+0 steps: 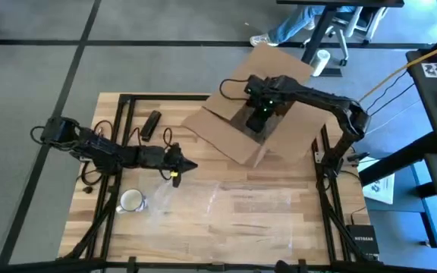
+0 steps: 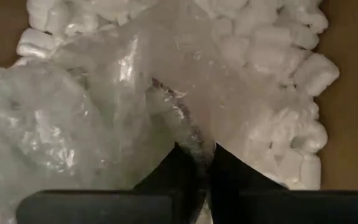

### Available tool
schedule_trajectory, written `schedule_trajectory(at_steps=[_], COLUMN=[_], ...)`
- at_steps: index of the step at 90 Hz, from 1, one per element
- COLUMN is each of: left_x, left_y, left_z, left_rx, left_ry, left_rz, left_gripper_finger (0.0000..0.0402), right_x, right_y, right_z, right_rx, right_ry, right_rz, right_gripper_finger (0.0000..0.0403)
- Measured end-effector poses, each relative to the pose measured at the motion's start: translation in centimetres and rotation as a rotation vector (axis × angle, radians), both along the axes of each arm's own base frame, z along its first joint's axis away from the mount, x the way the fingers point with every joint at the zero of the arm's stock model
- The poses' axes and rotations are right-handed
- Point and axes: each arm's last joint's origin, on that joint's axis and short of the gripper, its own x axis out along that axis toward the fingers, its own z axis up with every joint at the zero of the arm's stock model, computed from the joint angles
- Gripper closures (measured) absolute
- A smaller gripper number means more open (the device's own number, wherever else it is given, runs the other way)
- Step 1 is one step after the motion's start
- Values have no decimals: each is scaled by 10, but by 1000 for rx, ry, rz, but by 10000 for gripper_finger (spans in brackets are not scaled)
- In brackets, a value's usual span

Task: Wrap mug
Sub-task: Put the wrapped green mug into the cardboard box, then adjust the cardboard box

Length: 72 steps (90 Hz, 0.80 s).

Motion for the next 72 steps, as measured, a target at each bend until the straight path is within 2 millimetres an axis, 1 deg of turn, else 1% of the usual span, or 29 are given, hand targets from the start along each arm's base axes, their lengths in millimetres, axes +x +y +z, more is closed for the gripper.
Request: schedule_trajectory(at_steps=[20, 45, 52, 61, 72], left_x=[0, 0, 0, 0, 0], left_y=[0, -1, -2, -2, -2], left_z=[0, 0, 0, 0, 0], left_rx=[-6, -33, -44, -57, -65], left_ry=[-1, -2, -2, -2, -3], left_rz=[-7, -12, -18, -23, -23], left_gripper_finger=[402, 402, 402, 402, 402], right_x=[-9, -18, -20, -23, -25], right_y=[5, 12, 13, 15, 16], right_z=[16, 23, 26, 37, 58], right_rx=[-33, 5, 14, 15, -5], right_ry=[-34, -27, -23, -23, -59], right_rz=[14, 21, 21, 15, 0], right_gripper_finger=[322, 262, 253, 249, 252])
